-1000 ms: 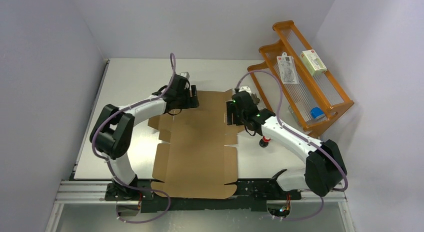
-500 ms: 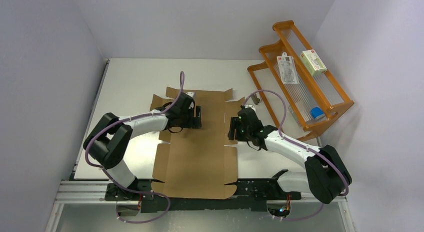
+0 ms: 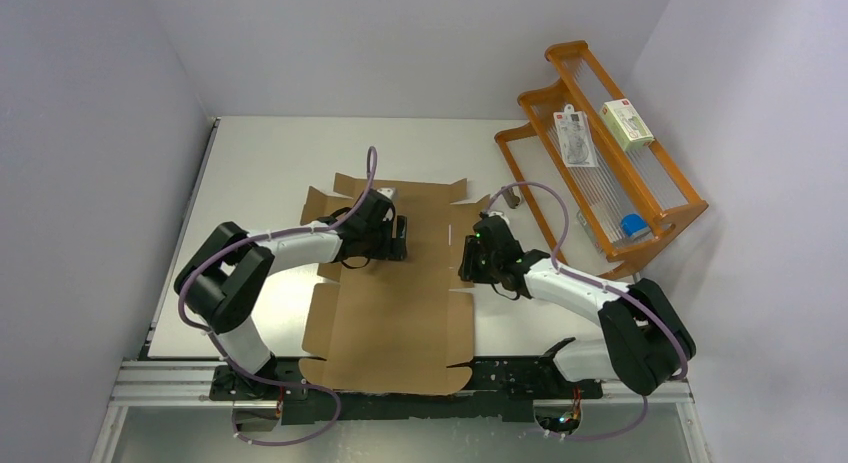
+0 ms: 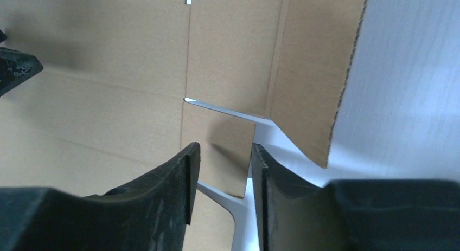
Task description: Fold the paper box
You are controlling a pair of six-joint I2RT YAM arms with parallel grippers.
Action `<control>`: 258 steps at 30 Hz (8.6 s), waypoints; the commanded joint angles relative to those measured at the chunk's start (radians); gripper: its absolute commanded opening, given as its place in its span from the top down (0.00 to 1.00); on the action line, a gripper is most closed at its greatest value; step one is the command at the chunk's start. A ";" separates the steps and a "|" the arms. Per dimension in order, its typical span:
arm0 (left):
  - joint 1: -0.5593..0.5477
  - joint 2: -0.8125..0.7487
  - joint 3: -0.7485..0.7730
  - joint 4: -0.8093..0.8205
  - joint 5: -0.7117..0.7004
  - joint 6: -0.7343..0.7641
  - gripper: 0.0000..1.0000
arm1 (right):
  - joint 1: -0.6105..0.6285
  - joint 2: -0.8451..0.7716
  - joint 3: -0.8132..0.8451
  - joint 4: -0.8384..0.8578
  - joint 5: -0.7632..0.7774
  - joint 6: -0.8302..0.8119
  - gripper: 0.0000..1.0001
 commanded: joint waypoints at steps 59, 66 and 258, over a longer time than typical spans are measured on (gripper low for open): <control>0.155 0.169 0.192 0.018 0.087 0.023 0.23 | -0.252 1.078 1.436 -0.292 -0.669 -0.794 0.08; 0.159 0.187 0.186 0.018 0.084 0.025 0.23 | -0.256 1.197 1.538 -0.387 -0.743 -0.859 0.06; 0.744 -0.080 -0.129 0.812 0.705 0.340 0.95 | 0.326 0.483 0.766 0.142 0.578 -1.669 0.90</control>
